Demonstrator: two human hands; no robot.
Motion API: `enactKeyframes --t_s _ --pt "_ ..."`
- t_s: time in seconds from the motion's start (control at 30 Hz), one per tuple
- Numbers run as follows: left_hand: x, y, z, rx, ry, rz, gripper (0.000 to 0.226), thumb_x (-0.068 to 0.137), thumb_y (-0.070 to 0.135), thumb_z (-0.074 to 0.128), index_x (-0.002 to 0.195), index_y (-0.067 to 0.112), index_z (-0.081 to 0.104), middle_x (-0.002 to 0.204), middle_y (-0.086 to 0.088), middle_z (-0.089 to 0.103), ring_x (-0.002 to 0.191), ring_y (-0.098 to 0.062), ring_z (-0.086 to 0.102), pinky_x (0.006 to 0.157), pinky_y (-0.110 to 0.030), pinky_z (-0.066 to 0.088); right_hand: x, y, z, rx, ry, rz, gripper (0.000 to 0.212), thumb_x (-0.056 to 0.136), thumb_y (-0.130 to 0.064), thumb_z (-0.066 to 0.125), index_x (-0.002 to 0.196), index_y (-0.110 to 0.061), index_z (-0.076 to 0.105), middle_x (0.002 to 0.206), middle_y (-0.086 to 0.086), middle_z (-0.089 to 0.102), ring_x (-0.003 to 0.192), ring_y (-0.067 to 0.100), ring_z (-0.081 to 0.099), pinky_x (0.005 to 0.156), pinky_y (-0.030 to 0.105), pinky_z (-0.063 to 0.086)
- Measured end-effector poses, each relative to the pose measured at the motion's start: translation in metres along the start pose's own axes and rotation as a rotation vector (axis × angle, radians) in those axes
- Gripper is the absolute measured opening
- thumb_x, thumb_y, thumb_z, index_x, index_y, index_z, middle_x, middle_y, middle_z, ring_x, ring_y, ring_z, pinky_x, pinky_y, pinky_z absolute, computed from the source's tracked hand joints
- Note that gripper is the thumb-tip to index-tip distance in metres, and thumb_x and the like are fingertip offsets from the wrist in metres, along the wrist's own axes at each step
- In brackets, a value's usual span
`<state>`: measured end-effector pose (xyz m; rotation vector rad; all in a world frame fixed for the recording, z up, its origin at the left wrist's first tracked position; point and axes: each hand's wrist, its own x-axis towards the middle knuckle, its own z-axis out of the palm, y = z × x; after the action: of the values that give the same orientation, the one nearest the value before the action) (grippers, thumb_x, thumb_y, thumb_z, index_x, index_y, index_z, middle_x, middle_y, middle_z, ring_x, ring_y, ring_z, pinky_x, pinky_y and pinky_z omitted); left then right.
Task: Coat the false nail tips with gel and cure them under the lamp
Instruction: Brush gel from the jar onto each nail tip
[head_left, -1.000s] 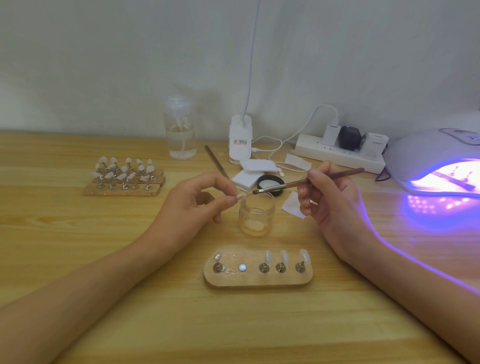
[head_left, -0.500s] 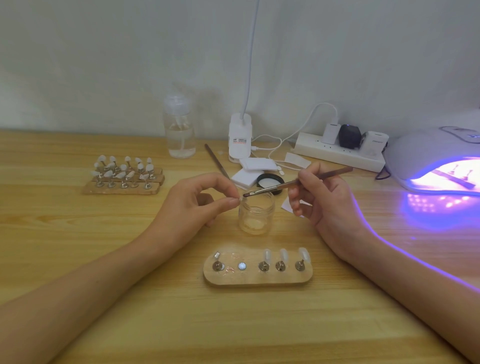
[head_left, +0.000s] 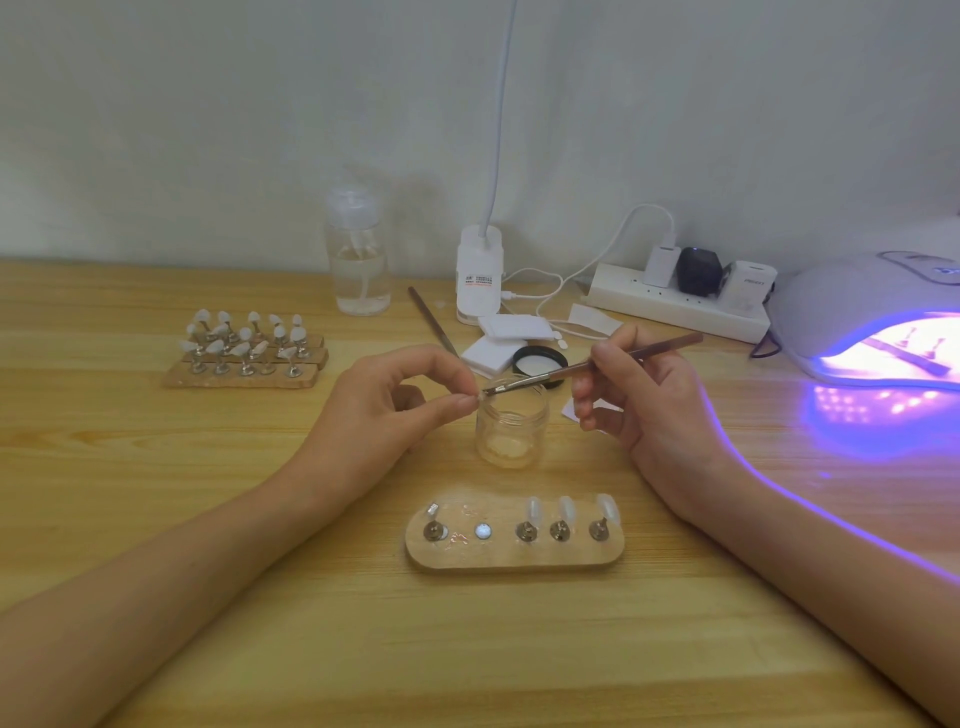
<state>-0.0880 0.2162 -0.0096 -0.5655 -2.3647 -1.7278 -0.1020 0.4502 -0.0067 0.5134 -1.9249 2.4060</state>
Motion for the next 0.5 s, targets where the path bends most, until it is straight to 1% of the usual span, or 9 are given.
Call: enactKeyframes --t_s 0.07,0.13,0.2,0.3,0.43,0.5 --pt "0.0000 -0.0001 -0.0002 0.001 -0.004 0.004 0.012 0.084 0.016 0.075 0.078 0.027 0.070 0.085 0.015 0.069 0.051 -0.015 0.042 0.049 -0.016 0.039 0.0001 0.0003 -0.0012 0.000 0.050 0.005 0.017 0.084 -0.030 0.066 0.075 -0.019 0.056 0.067 0.003 0.064 0.058 0.013 0.060 0.053 0.022 0.050" --pt "0.0000 0.0000 -0.0002 0.003 -0.007 0.008 0.012 0.084 0.017 0.075 0.079 0.027 0.070 0.086 0.015 0.069 0.051 -0.014 0.042 0.049 -0.015 0.040 0.0003 0.0002 -0.0019 0.017 0.057 -0.002 0.021 0.085 -0.030 0.067 0.076 -0.017 0.054 0.066 0.003 0.064 0.058 0.013 0.060 0.053 0.021 0.049" --pt "0.0003 -0.0003 -0.0002 0.007 -0.005 0.008 0.012 0.084 0.017 0.075 0.079 0.027 0.071 0.086 0.015 0.069 0.051 -0.014 0.043 0.050 -0.015 0.040 0.0004 -0.0006 -0.0013 0.022 0.017 -0.009 0.021 0.086 -0.032 0.068 0.077 -0.017 0.055 0.069 0.004 0.065 0.060 0.015 0.062 0.054 0.022 0.050" --pt "0.0003 -0.0005 0.0001 0.002 0.002 0.004 0.012 0.083 0.016 0.075 0.078 0.026 0.071 0.082 0.017 0.068 0.052 -0.014 0.042 0.049 -0.014 0.038 -0.0001 -0.0006 0.0010 -0.001 -0.032 -0.007 0.019 0.086 -0.033 0.067 0.077 -0.020 0.058 0.072 0.006 0.066 0.063 0.018 0.064 0.056 0.025 0.052" --pt "0.0003 -0.0003 0.0004 0.010 0.002 0.009 0.012 0.083 0.016 0.075 0.077 0.025 0.071 0.078 0.018 0.067 0.051 -0.013 0.042 0.048 -0.013 0.037 -0.0003 0.0006 -0.0003 -0.017 0.058 -0.003 0.017 0.084 -0.029 0.065 0.074 -0.019 0.055 0.067 0.004 0.064 0.059 0.014 0.060 0.053 0.023 0.050" --pt "0.0006 -0.0002 0.0005 0.012 0.003 0.008 0.012 0.083 0.017 0.075 0.077 0.026 0.070 0.077 0.019 0.066 0.051 -0.012 0.041 0.049 -0.013 0.037 0.0003 0.0004 -0.0015 0.007 0.074 -0.013 0.020 0.088 -0.027 0.067 0.074 -0.018 0.054 0.066 0.003 0.064 0.058 0.013 0.060 0.052 0.022 0.049"
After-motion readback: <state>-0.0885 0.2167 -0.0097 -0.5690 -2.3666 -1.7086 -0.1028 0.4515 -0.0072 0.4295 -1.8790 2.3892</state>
